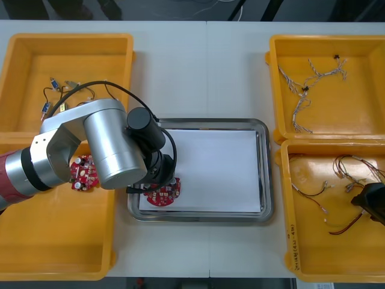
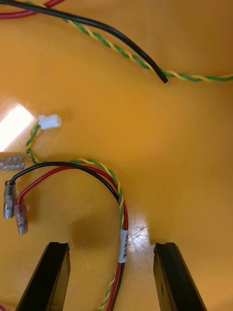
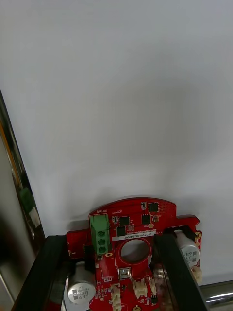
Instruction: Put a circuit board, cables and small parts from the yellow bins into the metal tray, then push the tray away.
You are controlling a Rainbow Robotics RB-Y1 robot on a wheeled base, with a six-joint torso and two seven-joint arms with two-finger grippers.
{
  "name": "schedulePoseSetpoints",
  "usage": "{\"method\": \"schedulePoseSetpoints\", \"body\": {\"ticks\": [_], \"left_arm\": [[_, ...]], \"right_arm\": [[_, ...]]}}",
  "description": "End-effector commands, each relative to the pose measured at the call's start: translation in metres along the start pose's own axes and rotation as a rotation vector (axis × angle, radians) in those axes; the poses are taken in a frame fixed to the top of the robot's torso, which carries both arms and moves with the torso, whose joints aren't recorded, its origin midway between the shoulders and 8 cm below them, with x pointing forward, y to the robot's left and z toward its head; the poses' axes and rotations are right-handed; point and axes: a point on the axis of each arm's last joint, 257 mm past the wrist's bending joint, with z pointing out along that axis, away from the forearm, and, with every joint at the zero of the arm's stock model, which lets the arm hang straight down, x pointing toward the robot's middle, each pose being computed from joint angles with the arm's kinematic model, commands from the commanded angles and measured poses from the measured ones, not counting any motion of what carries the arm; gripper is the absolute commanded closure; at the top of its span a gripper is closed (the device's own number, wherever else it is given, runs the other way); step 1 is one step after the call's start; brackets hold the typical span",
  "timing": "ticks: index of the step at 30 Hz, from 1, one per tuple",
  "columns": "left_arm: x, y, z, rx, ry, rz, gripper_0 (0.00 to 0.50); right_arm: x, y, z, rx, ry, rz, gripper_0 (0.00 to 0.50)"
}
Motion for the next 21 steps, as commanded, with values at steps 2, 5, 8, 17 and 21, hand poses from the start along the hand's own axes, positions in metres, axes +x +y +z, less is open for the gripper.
{"method": "schedulePoseSetpoints", "body": {"ticks": [2, 5, 8, 17, 21], "left_arm": [[-0.011, -0.025, -0.008, 0.049, -0.039, -0.06, 0.0], [-0.017, -0.027, -0.013, 0.061, -0.048, -0.071, 0.0], [-0.022, -0.029, -0.021, 0.075, -0.051, -0.081, 0.0], [-0.036, -0.028, -0.065, 0.095, -0.03, -0.122, 0.0], [-0.042, -0.019, -0.085, 0.088, -0.017, -0.147, 0.0]], "right_arm": [[0.012, -0.003, 0.006, 0.005, 0.012, 0.053, 0.0], [0.011, -0.004, 0.007, 0.009, 0.011, 0.05, 0.0], [0.009, -0.006, 0.01, 0.004, 0.003, 0.052, 0.0], [0.009, -0.007, 0.013, 0.003, 0.002, 0.054, 0.0], [0.01, -0.006, 0.021, -0.001, -0.003, 0.054, 0.0]]}}
